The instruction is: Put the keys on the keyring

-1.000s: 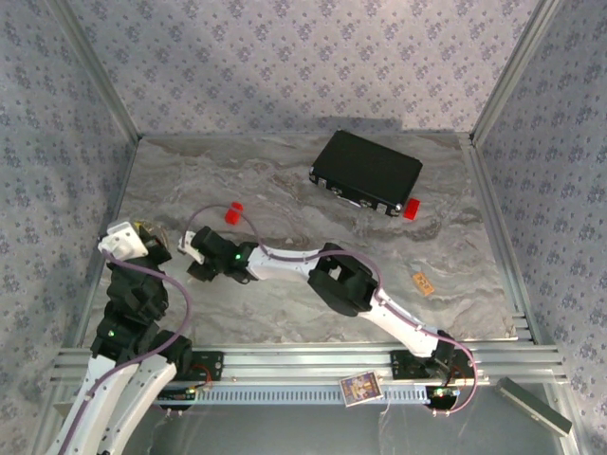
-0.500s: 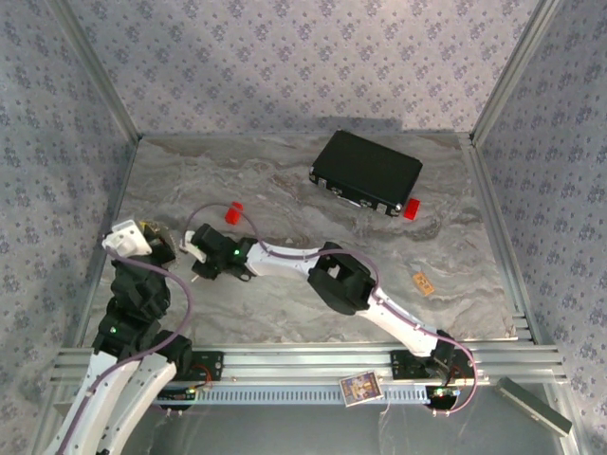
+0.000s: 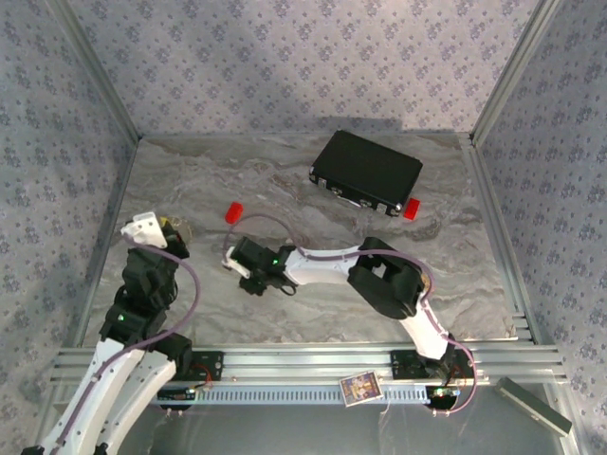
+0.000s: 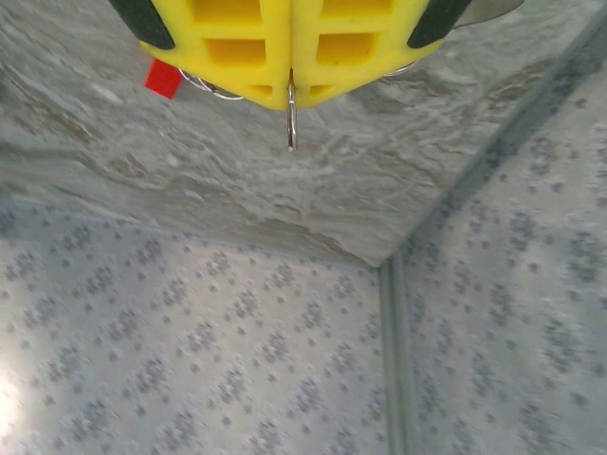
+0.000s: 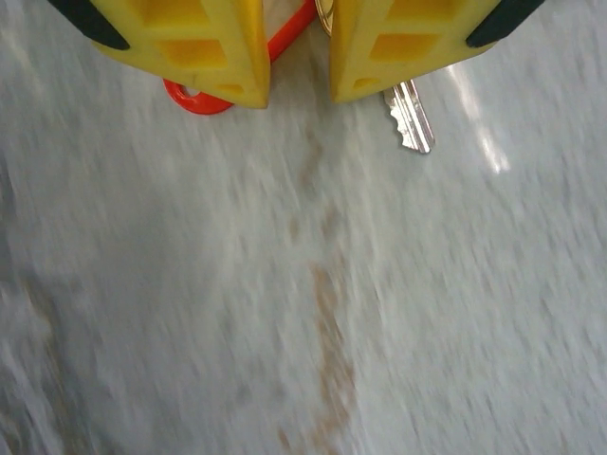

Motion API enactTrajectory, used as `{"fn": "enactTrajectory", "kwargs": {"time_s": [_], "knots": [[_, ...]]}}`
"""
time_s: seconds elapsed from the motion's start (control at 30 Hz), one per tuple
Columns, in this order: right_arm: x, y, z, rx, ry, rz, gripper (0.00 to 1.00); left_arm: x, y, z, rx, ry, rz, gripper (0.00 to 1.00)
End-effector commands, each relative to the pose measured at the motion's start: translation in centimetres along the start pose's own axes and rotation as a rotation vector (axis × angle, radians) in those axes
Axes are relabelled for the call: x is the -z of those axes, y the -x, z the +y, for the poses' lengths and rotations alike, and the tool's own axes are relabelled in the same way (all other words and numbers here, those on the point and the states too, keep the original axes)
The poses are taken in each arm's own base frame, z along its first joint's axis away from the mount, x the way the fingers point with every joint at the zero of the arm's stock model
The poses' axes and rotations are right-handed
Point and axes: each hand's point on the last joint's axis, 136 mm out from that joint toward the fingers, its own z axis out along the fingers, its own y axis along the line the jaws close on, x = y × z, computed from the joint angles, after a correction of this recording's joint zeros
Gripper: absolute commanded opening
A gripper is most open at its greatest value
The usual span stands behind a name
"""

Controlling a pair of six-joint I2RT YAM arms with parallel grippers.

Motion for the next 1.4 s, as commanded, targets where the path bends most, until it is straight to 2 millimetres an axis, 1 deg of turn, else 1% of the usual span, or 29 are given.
{"fn": "enactTrajectory", "kwargs": {"time_s": [0.0, 0.13, 0.23, 0.27, 0.33, 0.4, 0.47, 0.53, 0.63, 0.73, 0.8, 0.87, 0.93, 1.0, 1.03, 1.07, 1.13, 1.2, 1.23, 1.27, 1.3, 1.37], "knots": [[0.7, -7.4, -1.8, -0.067, -0.063, 0.199, 0.24, -0.5, 0.9, -2.8, 0.018, -0.137, -0.003, 0.0], [2.8, -11.4, -3.1, -0.133, -0.102, 0.278, 0.24, -1.1, 0.0, -5.4, 0.001, -0.253, 0.041, 0.0], [4.4, -12.4, -3.7, -0.198, -0.107, 0.296, 0.26, -1.2, -0.8, -7.8, -0.018, -0.37, 0.083, 0.0], [4.9, -12.5, -3.8, -0.217, -0.102, 0.296, 0.28, -1.3, -1.3, -8.5, -0.024, -0.402, 0.102, 0.0], [5.9, -12.0, -3.5, -0.244, -0.092, 0.273, 0.34, -1.5, -1.9, -9.6, -0.032, -0.454, 0.133, 0.0], [7.2, -10.4, -3.4, -0.287, -0.082, 0.216, 0.38, -1.5, -2.4, -10.6, -0.038, -0.499, 0.154, 0.0], [8.4, -9.0, -3.5, -0.332, -0.079, 0.151, 0.4, -1.6, -2.7, -11.0, -0.036, -0.52, 0.158, 0.0], [9.1, -8.4, -3.6, -0.375, -0.092, 0.118, 0.41, -1.5, -2.8, -11.4, -0.035, -0.54, 0.152, 0.0], [9.6, -9.3, -3.8, -0.407, -0.117, 0.134, 0.41, -1.3, -2.9, -12.0, -0.04, -0.577, 0.151, 0.0], [10.3, -10.5, -3.8, -0.355, -0.125, 0.148, 0.4, -1.0, -3.3, -12.6, -0.054, -0.616, 0.162, 0.0], [11.5, -10.8, -4.4, -0.271, -0.155, 0.131, 0.39, -0.8, -3.4, -13.0, -0.059, -0.637, 0.163, 0.0], [12.6, -10.7, -5.2, -0.261, -0.171, 0.117, 0.39, -0.7, -3.5, -13.1, -0.058, -0.645, 0.163, 0.0], [13.5, -9.8, -6.6, -0.337, -0.176, 0.066, 0.39, -0.8, -3.5, -13.2, -0.057, -0.644, 0.165, 0.0], [14.0, -9.1, -7.5, -0.475, -0.185, 0.026, 0.39, -0.8, -3.6, -13.1, -0.056, -0.639, 0.165, 0.0], [14.0, -9.2, -7.7, -0.549, -0.201, 0.021, 0.4, -0.8, -3.6, -13.0, -0.057, -0.637, 0.164, 0.0], [13.9, -9.5, -7.9, -0.66, -0.224, 0.022, 0.42, -0.8, -3.5, -12.9, -0.06, -0.633, 0.159, 0.0], [14.0, -10.3, -8.2, -0.908, -0.294, 0.022, 0.44, -0.9, -3.5, -12.8, -0.068, -0.624, 0.16, 0.0], [14.0, -10.8, -7.4, -1.062, -0.346, 0.03, 0.42, -1.0, -3.5, -12.8, -0.071, -0.618, 0.162, 0.0], [13.9, -10.5, -6.8, -1.108, -0.354, 0.025, 0.42, -1.1, -3.6, -12.9, -0.069, -0.621, 0.165, 0.0], [13.9, -10.9, -6.2, -1.14, -0.376, 0.047, 0.42, -1.1, -3.6, -13.0, -0.069, -0.623, 0.168, 0.0], [13.7, -11.0, -5.7, -1.184, -0.38, 0.056, 0.42, -1.1, -3.7, -13.1, -0.067, -0.628, 0.169, 0.0], [13.1, -10.8, -4.7, -1.236, -0.355, 0.071, 0.42, -1.1, -3.7, -13.4, -0.063, -0.641, 0.173, 0.0]]}}
